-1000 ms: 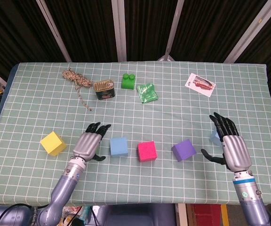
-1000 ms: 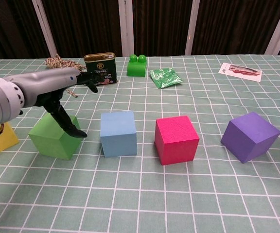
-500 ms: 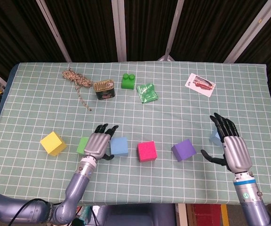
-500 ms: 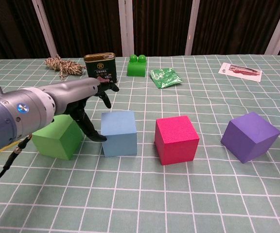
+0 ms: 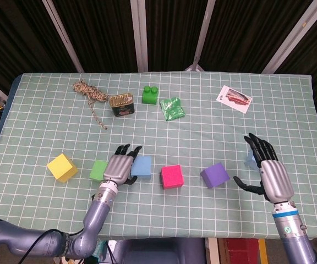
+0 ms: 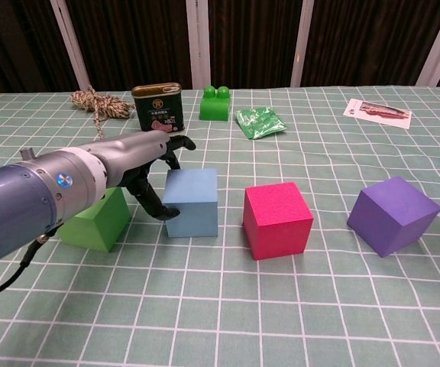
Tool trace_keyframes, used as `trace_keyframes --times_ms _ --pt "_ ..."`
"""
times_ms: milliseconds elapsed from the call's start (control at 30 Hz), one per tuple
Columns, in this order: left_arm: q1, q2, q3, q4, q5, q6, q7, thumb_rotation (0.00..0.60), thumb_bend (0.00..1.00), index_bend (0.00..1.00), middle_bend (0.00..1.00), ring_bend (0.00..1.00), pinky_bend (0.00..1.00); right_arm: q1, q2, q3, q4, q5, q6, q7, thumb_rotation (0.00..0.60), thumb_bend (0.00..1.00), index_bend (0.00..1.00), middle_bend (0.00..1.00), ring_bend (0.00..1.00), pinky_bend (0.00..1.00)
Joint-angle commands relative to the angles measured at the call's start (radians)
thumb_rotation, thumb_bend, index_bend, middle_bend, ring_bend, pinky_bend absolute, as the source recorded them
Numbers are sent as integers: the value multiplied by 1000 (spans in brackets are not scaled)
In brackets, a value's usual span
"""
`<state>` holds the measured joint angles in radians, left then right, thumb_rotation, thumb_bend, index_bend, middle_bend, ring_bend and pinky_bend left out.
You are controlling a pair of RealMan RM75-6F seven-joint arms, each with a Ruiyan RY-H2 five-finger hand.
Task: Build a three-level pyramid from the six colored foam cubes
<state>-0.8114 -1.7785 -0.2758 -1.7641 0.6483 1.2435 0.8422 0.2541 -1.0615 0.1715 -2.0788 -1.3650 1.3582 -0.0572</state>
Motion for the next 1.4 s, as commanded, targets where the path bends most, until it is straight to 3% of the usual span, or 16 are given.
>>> trace_keyframes --times_ms 33,767,1233,1400 --pt "-12 -1 -1 19 7 -11 -4 600 513 96 315 8 39 1 0 0 2 3 -2 2 600 248 0 0 0 0" --pt "-87 47 -29 127 14 -94 -36 600 515 100 320 18 39 13 -6 6 13 29 -15 -4 600 249 0 0 0 0" --pt "-112 44 -3 175 -1 -135 -59 600 484 85 285 17 38 19 -14 5 20 38 -21 -10 600 249 0 0 0 0" --pt "-116 42 3 180 -18 -126 -51 600 432 52 239 15 36 20 -16 4 21 39 -21 -13 600 249 0 0 0 0"
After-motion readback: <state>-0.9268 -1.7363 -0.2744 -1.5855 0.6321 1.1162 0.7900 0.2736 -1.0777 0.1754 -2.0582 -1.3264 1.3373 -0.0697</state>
